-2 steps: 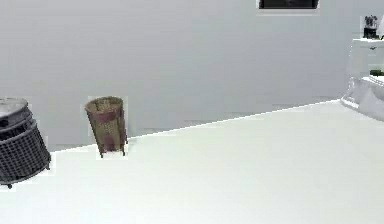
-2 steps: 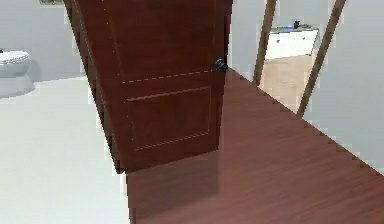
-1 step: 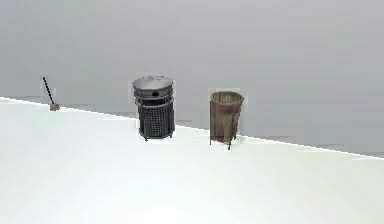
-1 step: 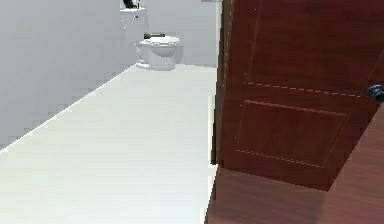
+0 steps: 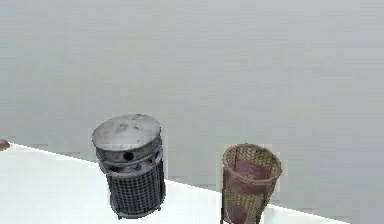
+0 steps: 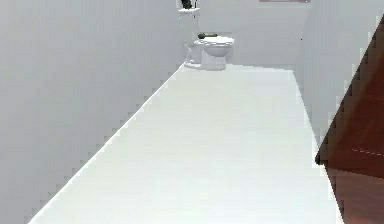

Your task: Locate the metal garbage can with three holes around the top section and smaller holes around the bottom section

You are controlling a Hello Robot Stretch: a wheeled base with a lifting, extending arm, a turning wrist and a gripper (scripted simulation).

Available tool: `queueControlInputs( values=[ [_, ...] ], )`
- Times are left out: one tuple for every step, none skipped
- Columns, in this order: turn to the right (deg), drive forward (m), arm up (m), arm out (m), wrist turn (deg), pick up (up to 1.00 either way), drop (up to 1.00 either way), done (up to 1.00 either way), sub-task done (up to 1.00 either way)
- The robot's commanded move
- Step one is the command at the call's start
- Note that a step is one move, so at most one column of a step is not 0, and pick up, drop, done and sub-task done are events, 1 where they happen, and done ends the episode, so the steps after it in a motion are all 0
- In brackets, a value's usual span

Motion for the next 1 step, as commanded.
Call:
queueControlInputs(
  values=[
    [0.0, 0.25, 0.0, 0.0, 0.0, 0.0, 0.0, 0.0, 0.0]
  ],
)
